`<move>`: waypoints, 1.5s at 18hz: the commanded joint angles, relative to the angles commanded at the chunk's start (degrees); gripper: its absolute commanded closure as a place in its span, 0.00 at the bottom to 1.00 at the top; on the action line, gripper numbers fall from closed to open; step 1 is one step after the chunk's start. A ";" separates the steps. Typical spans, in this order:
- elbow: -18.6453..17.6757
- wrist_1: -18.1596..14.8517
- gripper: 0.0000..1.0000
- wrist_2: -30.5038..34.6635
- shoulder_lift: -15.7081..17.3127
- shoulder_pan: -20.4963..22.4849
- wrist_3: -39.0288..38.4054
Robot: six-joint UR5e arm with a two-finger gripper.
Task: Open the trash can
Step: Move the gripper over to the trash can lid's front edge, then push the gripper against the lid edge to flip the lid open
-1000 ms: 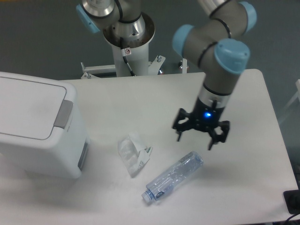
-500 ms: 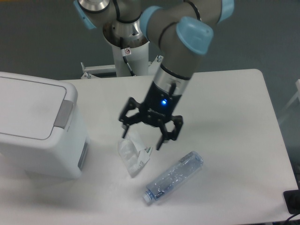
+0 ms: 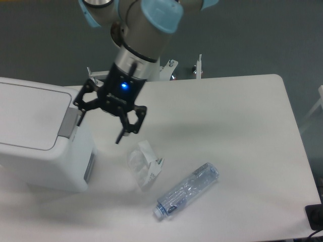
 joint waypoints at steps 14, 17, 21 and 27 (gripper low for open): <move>-0.35 0.26 0.00 0.00 -1.50 -0.53 0.44; -0.35 0.26 0.00 0.00 -1.58 -0.53 0.35; -0.18 0.18 0.00 -0.09 -1.58 -0.53 0.44; 1.57 0.35 0.00 -0.09 -1.76 -0.53 0.53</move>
